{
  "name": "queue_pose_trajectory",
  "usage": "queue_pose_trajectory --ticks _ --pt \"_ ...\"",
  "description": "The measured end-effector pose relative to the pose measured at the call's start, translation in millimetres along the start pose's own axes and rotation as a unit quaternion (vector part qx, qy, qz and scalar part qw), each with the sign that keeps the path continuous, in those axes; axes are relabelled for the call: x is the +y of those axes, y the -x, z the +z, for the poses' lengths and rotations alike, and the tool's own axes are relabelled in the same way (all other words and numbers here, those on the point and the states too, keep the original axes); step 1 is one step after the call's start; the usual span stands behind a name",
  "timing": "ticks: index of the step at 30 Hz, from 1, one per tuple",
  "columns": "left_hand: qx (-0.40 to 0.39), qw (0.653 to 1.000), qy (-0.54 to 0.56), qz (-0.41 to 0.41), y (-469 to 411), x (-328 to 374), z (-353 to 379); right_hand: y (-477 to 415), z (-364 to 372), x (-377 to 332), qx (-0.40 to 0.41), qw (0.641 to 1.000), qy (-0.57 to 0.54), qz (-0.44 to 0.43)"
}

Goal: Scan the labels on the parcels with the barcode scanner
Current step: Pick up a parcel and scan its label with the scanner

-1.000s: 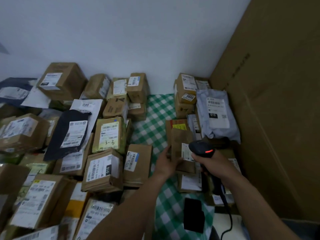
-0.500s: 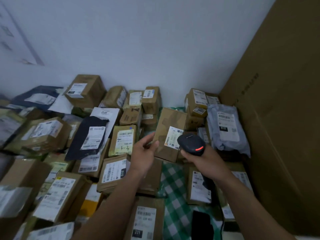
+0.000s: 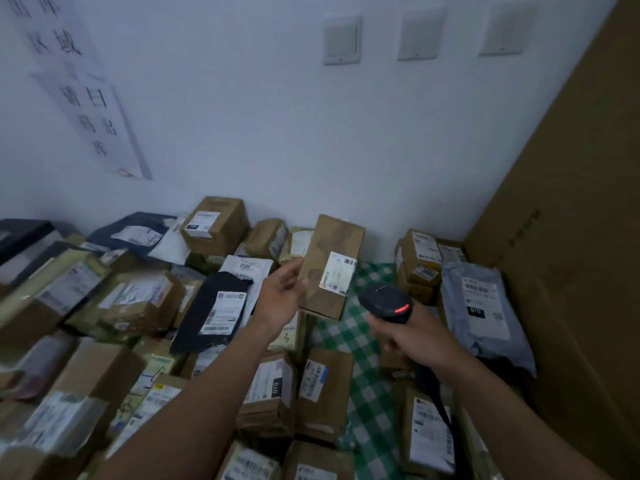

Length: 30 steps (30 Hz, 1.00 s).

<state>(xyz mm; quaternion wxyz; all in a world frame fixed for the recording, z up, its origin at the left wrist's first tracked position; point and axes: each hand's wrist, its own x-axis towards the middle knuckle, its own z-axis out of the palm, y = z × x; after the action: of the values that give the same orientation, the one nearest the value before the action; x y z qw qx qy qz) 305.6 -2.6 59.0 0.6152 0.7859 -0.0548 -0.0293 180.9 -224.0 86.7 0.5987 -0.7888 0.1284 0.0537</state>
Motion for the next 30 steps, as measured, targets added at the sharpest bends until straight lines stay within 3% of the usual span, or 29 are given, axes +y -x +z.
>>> queue_pose_trajectory --ticks 4,17,30 --pt "0.032 0.998 0.055 -0.027 1 -3 5 -2 -1 -19 0.025 0.996 -0.08 -0.013" --pt "0.056 0.995 0.076 -0.043 5 -10 11 -14 -12 -61 -0.057 0.996 -0.064 0.007" --pt "0.053 0.996 0.072 -0.028 -1 -18 4 -22 -14 -64 -0.068 0.995 -0.069 0.036"
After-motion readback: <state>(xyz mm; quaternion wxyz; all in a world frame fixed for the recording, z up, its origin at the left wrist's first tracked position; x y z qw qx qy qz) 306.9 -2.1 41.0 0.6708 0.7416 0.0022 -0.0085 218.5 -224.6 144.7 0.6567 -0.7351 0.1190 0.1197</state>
